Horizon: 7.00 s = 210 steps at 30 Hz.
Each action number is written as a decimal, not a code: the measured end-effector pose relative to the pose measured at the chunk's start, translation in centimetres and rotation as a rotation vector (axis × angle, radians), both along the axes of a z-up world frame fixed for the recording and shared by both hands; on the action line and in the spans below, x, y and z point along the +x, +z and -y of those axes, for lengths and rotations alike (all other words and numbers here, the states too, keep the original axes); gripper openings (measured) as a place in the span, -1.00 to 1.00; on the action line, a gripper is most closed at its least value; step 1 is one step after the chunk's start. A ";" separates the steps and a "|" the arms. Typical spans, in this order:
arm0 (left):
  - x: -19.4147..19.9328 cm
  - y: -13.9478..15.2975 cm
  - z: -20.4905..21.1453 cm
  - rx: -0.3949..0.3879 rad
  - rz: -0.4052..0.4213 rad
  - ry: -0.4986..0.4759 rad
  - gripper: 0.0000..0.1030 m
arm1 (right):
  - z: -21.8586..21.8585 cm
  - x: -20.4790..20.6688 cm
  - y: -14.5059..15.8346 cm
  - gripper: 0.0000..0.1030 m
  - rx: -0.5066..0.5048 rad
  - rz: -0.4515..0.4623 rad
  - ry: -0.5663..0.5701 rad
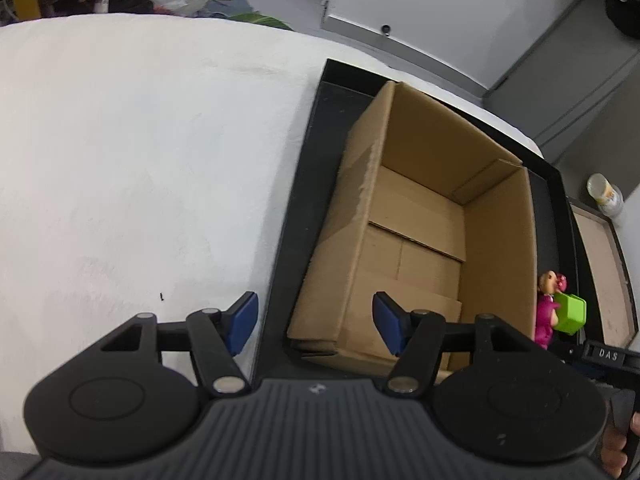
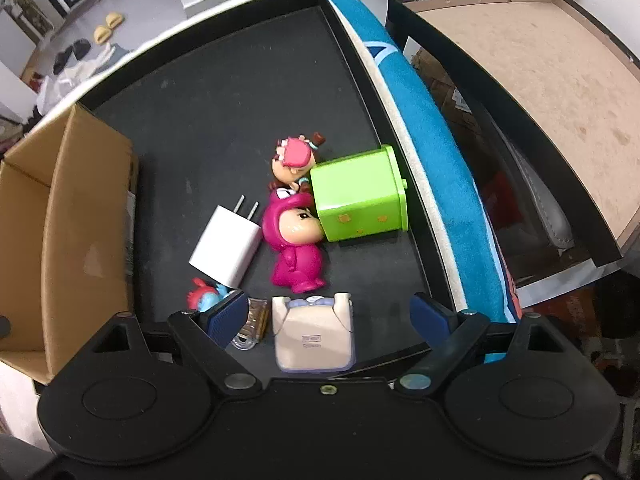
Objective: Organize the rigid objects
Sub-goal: 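Lower the right gripper onto the white-and-lavender cube toy and close, then lift the cube toy with the right gripper and carry it over the box, then open the right gripper to drop the cube toy into the box, then move the right gripper back to the toys beside the box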
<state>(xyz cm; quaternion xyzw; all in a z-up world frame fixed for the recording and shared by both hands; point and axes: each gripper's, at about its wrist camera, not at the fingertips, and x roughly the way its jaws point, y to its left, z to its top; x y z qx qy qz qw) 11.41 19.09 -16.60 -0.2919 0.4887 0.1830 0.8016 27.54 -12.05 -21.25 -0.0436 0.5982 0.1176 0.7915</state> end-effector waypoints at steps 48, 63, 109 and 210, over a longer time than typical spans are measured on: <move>-1.6 -0.9 0.4 -0.118 0.047 0.160 -0.54 | -1.3 -2.5 3.3 -0.15 0.033 0.095 0.090; -1.5 -2.0 0.0 -0.210 0.134 0.108 -0.48 | -2.5 -2.7 5.6 -0.15 -0.026 0.159 0.110; -1.6 -1.6 0.0 -0.161 0.204 0.034 -0.50 | -16.2 -4.3 11.7 -0.15 0.053 0.290 0.323; -2.1 -1.4 -0.1 -0.143 0.219 0.026 -0.48 | -7.4 -5.0 9.5 0.56 -0.049 0.393 0.278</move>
